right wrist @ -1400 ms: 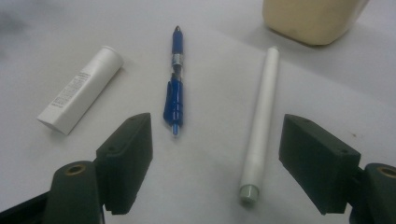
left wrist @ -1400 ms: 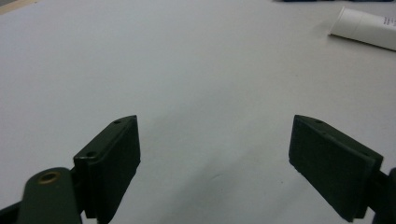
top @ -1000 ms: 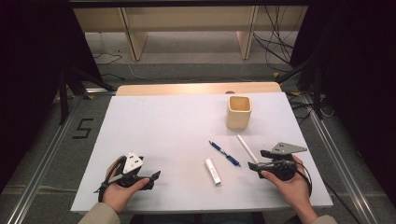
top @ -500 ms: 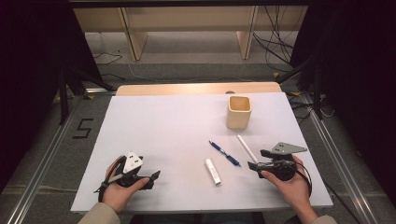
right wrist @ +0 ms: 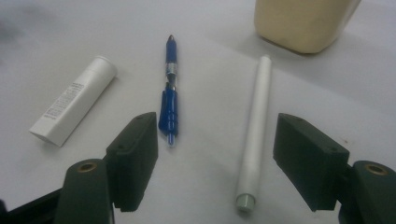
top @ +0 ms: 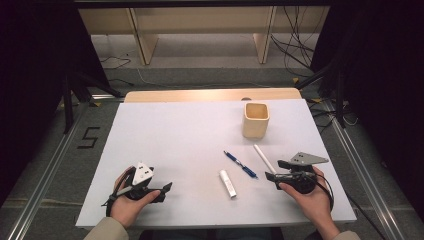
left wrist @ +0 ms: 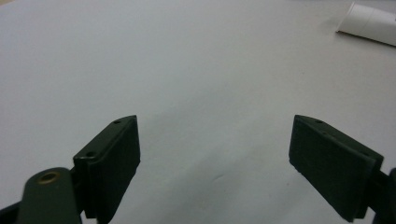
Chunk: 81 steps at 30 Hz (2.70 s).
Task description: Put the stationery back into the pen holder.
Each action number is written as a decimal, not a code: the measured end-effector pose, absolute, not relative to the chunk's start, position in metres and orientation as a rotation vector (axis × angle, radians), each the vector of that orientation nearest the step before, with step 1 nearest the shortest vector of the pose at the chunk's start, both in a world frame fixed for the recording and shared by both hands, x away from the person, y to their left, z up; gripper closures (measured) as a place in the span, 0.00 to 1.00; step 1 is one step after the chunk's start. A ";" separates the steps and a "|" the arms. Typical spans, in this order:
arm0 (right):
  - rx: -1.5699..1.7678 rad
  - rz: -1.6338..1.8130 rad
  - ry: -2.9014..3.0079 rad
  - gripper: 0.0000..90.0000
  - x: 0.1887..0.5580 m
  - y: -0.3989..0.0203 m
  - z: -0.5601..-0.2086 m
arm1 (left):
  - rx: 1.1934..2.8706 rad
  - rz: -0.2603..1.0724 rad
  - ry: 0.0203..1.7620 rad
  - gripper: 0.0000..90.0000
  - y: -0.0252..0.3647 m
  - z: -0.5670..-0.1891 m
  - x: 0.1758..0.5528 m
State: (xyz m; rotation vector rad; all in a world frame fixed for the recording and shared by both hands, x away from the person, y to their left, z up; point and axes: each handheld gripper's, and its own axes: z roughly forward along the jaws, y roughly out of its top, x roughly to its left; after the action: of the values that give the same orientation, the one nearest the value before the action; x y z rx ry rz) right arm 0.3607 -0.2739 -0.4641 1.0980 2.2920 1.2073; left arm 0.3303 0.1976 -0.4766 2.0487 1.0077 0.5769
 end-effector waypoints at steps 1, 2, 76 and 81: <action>1.095 1.206 2.294 0.38 0.361 -0.274 -0.464 | 2.049 0.575 1.008 0.18 0.197 -0.477 0.330; 1.091 1.207 2.293 0.39 0.361 -0.273 -0.464 | 2.048 0.573 1.008 0.18 0.197 -0.477 0.330; 1.490 0.138 2.680 0.74 0.474 -0.207 -0.452 | 2.026 0.582 1.020 0.18 0.195 -0.477 0.333; 1.485 0.117 2.688 0.75 0.476 -0.205 -0.452 | 2.026 0.582 1.019 0.18 0.195 -0.477 0.333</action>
State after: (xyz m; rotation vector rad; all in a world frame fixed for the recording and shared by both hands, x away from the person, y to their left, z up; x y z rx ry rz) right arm 0.4760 -0.2049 -0.4520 1.4849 2.6881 0.1174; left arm 0.3332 0.1955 -0.4771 2.0262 1.0190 0.5821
